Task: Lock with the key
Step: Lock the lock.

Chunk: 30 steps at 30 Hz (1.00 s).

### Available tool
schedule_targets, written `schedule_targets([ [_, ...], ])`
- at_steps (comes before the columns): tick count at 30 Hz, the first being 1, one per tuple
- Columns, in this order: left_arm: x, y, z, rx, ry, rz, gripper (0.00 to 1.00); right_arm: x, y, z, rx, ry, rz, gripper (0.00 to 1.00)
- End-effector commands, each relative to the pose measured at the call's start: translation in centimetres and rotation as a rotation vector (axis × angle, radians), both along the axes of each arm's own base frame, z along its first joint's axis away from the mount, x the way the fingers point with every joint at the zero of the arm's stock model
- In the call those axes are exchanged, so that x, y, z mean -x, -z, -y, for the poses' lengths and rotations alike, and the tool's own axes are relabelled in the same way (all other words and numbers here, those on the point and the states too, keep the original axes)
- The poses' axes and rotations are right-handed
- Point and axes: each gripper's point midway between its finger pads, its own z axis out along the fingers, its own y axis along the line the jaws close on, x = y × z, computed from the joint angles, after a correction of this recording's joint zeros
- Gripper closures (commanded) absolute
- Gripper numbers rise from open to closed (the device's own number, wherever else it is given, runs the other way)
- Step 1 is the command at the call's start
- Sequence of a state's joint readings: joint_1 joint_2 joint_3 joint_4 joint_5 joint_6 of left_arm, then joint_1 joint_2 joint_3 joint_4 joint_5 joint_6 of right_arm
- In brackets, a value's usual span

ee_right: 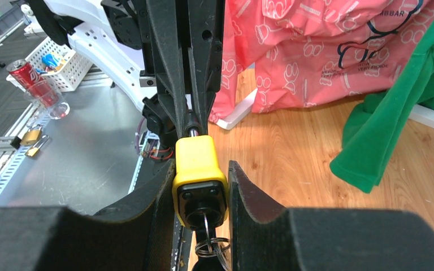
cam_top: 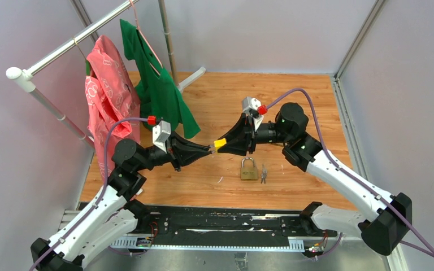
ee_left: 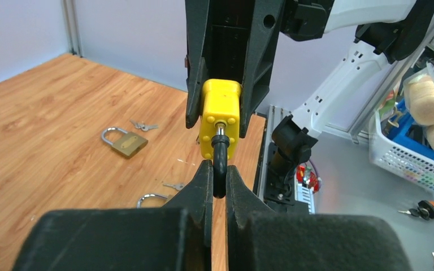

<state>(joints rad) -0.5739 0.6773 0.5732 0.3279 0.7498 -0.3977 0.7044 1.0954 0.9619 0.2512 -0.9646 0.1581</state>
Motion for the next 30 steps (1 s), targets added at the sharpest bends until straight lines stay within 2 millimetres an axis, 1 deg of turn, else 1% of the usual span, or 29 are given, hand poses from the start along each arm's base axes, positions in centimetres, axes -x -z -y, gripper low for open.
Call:
schedule_targets([
  [1,0.3,-0.2,0.4,0.016,0.009,0.018,1.0,1.2,-2.1,-1.2,-0.091,-0.044,0.023,1.0],
  [5,0.5,-0.6,0.6,0.028,0.01,0.044,1.0,1.3,-1.3,-2.2,-0.091,-0.063,0.003,1.0],
  [9,0.3,-2.0,0.1,0.043,-0.027,0.175,1.0,1.4,-0.4,-2.4,-0.071,-0.07,-0.023,1.0],
  [11,0.3,-2.4,0.0,0.047,-0.032,0.205,1.0,1.2,0.1,-2.4,-0.068,-0.059,-0.033,1.0],
  [13,0.2,-2.0,0.2,0.049,-0.022,0.171,1.0,0.8,-0.2,-2.6,-0.096,-0.045,-0.031,1.0],
  [15,0.2,-1.2,0.7,0.051,-0.008,0.111,1.0,0.8,-0.6,-3.0,-0.13,-0.051,-0.022,1.0],
  [17,0.2,-0.8,1.0,0.058,-0.003,0.07,1.0,0.8,-0.5,-3.6,-0.131,-0.059,-0.011,1.0],
  [22,1.0,-1.3,1.3,0.118,0.041,0.018,1.0,-0.6,0.0,-4.2,-0.135,-0.003,0.01,1.0],
  [25,1.5,-1.5,1.6,0.127,0.072,0.007,1.0,-0.7,0.4,-4.4,-0.121,0.001,0.034,1.0],
  [26,1.5,-1.7,1.6,0.133,0.073,0.007,1.0,-0.6,0.6,-4.5,-0.111,-0.002,0.037,1.0],
  [28,1.4,-2.7,1.5,0.163,0.066,0.027,1.0,-0.6,1.5,-4.5,-0.081,0.003,0.034,1.0],
  [30,1.2,-4.3,1.3,0.218,0.048,0.045,1.0,-0.7,2.9,-4.5,-0.052,0.014,0.019,1.0],
])
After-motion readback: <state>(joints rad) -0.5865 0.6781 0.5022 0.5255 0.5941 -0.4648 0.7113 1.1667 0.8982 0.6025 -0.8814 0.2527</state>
